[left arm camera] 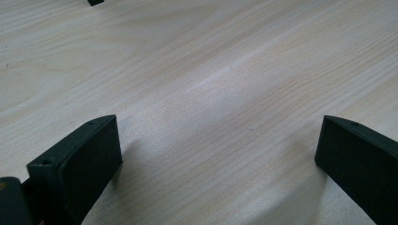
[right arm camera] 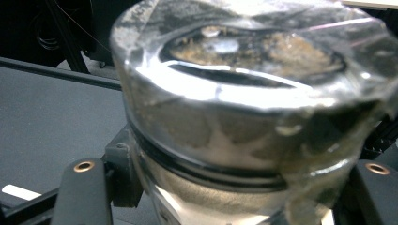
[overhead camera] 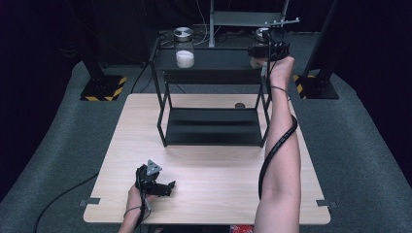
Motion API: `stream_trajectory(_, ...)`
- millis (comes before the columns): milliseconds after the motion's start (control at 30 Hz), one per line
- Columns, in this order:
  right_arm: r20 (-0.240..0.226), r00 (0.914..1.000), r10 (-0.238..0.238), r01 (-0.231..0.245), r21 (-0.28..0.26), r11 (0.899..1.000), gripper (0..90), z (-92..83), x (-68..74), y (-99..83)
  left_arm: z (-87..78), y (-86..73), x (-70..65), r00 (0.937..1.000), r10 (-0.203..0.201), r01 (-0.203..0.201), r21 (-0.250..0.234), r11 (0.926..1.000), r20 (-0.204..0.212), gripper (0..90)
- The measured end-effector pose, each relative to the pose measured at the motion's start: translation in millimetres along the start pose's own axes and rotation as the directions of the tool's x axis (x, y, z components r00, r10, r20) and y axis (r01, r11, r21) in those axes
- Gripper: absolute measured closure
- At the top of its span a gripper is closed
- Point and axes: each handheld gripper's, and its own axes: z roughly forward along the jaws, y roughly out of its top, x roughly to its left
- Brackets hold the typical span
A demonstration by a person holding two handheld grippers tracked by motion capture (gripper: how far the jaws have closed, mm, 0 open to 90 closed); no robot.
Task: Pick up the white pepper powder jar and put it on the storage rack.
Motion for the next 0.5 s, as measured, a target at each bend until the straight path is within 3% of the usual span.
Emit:
stream_trajectory(267, 0.0, 1.0, -0.005, 0.005, 0.014, 1.0, 28.6, -0.6, -0.1, 3.3, -0.1, 0.0, -0.1, 1.0, 0.001, -0.001, 0.0, 1.0, 0.0, 0.2)
stream_trajectory(400, -0.019, 0.9997, -0.014, 0.016, 0.066, 0.998, 10.3, -1.7, -4.0, 12.1, 0.0, 0.0, -0.1, 1.0, 0.001, -0.001, 0.0, 1.0, 0.0, 0.2)
stream_trajectory(500, -0.037, 0.9991, -0.017, 0.02, 0.076, 0.997, 4.5, -9.1, -8.6, 14.6, 0.0, 0.0, -0.1, 1.0, 0.001, -0.001, 0.0, 1.0, 0.0, 0.2)
